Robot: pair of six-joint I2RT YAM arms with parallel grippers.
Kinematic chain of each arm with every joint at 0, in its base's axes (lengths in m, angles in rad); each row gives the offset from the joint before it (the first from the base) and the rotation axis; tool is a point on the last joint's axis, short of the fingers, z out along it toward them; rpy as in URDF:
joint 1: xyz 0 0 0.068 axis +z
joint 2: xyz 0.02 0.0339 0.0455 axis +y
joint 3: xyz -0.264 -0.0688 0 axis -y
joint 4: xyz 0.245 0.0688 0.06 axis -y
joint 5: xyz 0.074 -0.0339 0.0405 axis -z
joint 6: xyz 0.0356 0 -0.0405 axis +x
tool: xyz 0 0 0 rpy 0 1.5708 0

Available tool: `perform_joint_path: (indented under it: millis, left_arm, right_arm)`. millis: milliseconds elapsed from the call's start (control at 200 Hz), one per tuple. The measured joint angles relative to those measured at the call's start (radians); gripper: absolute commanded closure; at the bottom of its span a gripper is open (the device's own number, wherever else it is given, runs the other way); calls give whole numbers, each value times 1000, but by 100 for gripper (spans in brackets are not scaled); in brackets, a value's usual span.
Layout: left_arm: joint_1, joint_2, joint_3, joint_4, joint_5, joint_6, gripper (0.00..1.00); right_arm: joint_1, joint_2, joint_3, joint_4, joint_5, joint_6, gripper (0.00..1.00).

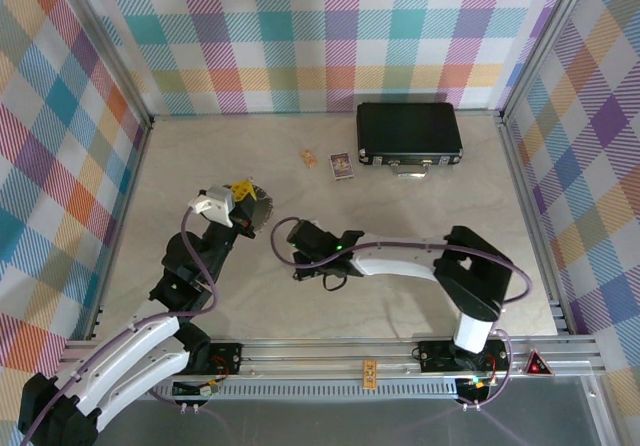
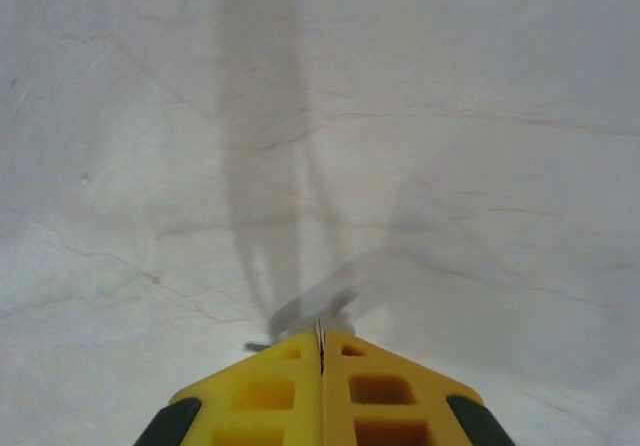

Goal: Put the keys on the keyring

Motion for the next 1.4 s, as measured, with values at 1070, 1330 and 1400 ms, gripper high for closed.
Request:
perform_joint_path:
  millis: [1070, 1330, 1400]
  left_arm:
    - [-23, 223, -53, 167, 248, -146, 100]
    - [-52, 257, -68, 211, 247, -151, 100]
    - [-54, 257, -69, 217, 244, -151, 100]
  right_arm:
    - [-430, -280, -286, -119, -19, -133, 100]
    - [-423, -381, -382, -170, -70, -80, 100]
    - [-419, -400, -385, -194, -76, -77, 100]
